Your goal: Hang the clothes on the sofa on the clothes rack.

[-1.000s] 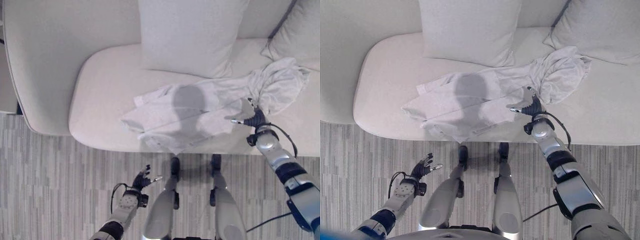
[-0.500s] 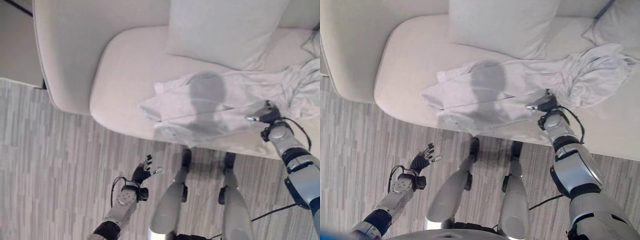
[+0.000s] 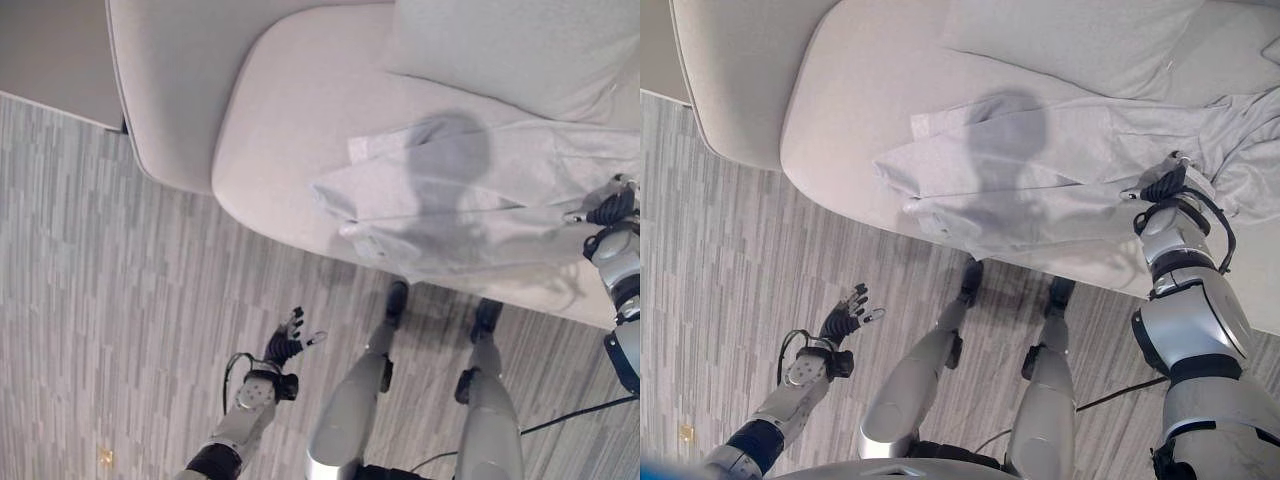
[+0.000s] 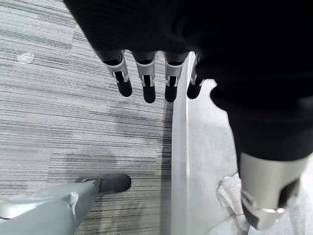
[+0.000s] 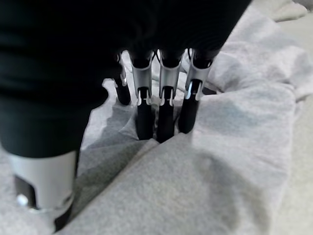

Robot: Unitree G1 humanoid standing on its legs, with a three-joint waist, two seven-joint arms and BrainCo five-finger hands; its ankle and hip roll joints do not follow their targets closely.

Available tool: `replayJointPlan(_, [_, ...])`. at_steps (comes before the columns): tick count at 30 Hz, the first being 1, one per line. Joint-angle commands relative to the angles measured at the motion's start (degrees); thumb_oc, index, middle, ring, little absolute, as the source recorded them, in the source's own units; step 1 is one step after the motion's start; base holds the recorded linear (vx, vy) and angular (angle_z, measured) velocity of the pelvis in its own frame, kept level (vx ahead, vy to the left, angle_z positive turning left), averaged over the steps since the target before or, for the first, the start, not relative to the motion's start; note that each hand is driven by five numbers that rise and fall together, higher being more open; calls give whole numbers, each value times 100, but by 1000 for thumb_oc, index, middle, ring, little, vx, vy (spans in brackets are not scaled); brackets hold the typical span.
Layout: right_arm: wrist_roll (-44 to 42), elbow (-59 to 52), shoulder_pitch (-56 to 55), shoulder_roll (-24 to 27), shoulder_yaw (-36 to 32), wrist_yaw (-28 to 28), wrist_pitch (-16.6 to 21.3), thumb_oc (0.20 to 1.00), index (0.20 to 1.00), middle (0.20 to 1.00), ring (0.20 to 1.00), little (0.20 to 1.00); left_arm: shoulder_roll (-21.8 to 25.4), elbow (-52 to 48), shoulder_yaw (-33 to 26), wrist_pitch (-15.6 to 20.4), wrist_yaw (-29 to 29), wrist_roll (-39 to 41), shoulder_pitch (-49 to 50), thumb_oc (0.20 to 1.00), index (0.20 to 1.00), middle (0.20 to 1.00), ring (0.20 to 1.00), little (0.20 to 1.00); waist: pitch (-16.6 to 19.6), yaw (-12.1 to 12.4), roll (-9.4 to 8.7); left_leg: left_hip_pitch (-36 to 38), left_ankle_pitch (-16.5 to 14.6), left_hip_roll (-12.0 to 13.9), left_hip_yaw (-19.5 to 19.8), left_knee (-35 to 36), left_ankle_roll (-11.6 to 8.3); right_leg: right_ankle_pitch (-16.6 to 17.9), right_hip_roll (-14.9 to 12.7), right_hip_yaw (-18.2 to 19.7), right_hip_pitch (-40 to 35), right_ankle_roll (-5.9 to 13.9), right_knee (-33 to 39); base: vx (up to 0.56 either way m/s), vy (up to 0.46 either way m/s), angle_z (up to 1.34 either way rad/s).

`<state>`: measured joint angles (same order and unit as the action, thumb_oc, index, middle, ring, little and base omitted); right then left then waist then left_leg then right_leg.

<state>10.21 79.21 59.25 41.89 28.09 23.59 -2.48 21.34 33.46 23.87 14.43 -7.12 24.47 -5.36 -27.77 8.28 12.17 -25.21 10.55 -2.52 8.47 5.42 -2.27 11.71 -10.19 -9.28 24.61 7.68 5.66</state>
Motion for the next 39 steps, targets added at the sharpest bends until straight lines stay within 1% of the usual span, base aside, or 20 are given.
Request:
replayJointPlan(1, [351,113,69,365,565,60,-95,1000,1000,1000,1000,1000,81,-88,151,92,-125,-40,-55,1000,1000,1000,1000,1000,114,68,-75,-279,-21,-174,174,-42,-243,35,-472,381,-55,564,-115,-7,8,5])
replayJointPlan(6, [651,139,38,216,742,14,-166,1000,1000,1000,1000,1000,34,-66,185,80,-172,-51,-125,1000,1000,1000,1000,1000,78,89,-33,-309,4,-208,215,-42,-249,26,-492,352,-54,566,-126,-6,13,5])
replayJointPlan(8, [773,156,-204,-143,712,61,-197,1000,1000,1000,1000,1000,-24,-1,211,84,-237,-59,-184,1000,1000,1000,1000,1000,45,111,-22,-333,20,-210,254,-42,-249,7,-495,324,-64,560,-139,-3,0,11])
replayJointPlan(10, [757,84,-521,-624,576,179,-210,1000,1000,1000,1000,1000,-79,41,223,89,-340,-31,-216,1000,1000,1000,1000,1000,31,109,-14,-335,23,-207,270,-42,-243,-8,-496,308,-80,553,-140,1,5,6])
replayJointPlan(11, [758,82,-525,-626,574,181,-211,1000,1000,1000,1000,1000,-77,41,224,89,-340,-31,-214,1000,1000,1000,1000,1000,32,110,-16,-335,22,-207,270,-42,-243,-9,-497,308,-80,553,-139,0,0,0])
replayJointPlan(12, [765,48,-678,-888,535,276,-208,1000,1000,1000,1000,1000,-128,128,253,94,-386,-25,-241,1000,1000,1000,1000,1000,27,107,-19,-330,22,-205,266,-42,-242,-13,-503,307,-91,550,-141,0,0,0])
replayJointPlan(13, [794,44,-724,-998,543,301,-214,1000,1000,1000,1000,1000,-136,165,274,101,-417,-44,-260,1000,1000,1000,1000,1000,25,103,-26,-329,17,-202,266,-42,-242,-18,-503,309,-96,550,-137,0,0,0])
replayJointPlan(14, [824,24,-841,-1223,537,365,-229,1000,1000,1000,1000,1000,-141,104,307,122,-469,-50,-278,1000,1000,1000,1000,1000,12,99,-23,-332,18,-205,265,-42,-237,-20,-504,317,-95,546,-138,0,0,0])
replayJointPlan(17, [835,43,-877,-1300,530,363,-228,1000,1000,1000,1000,1000,-143,108,319,127,-481,-58,-296,1000,1000,1000,1000,1000,12,100,-20,-334,18,-209,265,-42,-239,-26,-500,323,-95,545,-133,0,0,0])
replayJointPlan(18, [827,76,-955,-1423,517,368,-233,1000,1000,1000,1000,1000,-144,97,374,143,-524,-83,-336,1000,1000,1000,1000,1000,11,98,-13,-345,17,-210,257,-42,-240,-27,-506,318,-86,545,-128,0,0,0])
replayJointPlan(25, [752,119,-956,-1513,518,389,-222,1000,1000,1000,1000,1000,-135,55,431,161,-580,-108,-337,1000,1000,1000,1000,1000,-18,92,-6,-354,23,-212,243,-42,-240,-29,-504,342,-67,542,-131,-2,3,-1])
replayJointPlan(26, [703,133,-953,-1537,495,382,-220,639,639,639,639,639,-138,68,439,167,-595,-105,-337,1000,1000,1000,1000,1000,-20,95,-13,-356,29,-214,248,-42,-241,-28,-502,348,-69,539,-132,0,0,0])
replayJointPlan(27, [681,134,-956,-1536,486,362,-214,200,200,200,200,200,-141,50,452,160,-591,-106,-345,1000,1000,1000,1000,1000,-25,106,-12,-355,29,-214,249,-42,-239,-25,-501,352,-72,540,-131,0,0,0])
replayJointPlan(29, [441,267,-998,-1470,284,433,-213,200,200,200,200,200,-101,-35,461,155,-618,-171,-276,1000,1000,1000,1000,1000,-3,114,14,-333,22,-218,257,-42,-242,-32,-505,338,-90,544,-132,0,0,0])
replayJointPlan(31, [365,265,-1019,-1440,227,471,-203,200,200,200,200,200,-98,-39,459,155,-630,-173,-268,1000,1000,1000,1000,1000,1,113,18,-328,21,-220,258,-42,-242,-31,-507,335,-96,546,-134,0,6,2])
replayJointPlan(32, [173,199,-1057,-1318,72,588,-159,200,200,200,200,200,-75,-50,439,173,-653,-167,-251,1000,1000,1000,1000,1000,5,86,15,-322,15,-223,251,-42,-240,-29,-513,344,-98,548,-134,0,0,0])
replayJointPlan(34, [110,148,-1086,-1248,2,647,-130,200,200,200,200,200,-60,-64,420,178,-659,-165,-244,1000,1000,1000,1000,1000,2,70,14,-314,11,-224,244,-42,-238,-26,-514,348,-97,553,-135,0,0,0])
replayJointPlan(39, [-159,-121,-1215,-991,-277,908,-62,200,200,200,200,200,3,-105,290,206,-745,-160,-202,1000,1000,1000,1000,1000,-28,-18,-45,-321,-14,-218,196,-42,-248,-19,-514,364,-79,564,-130,0,0,0])
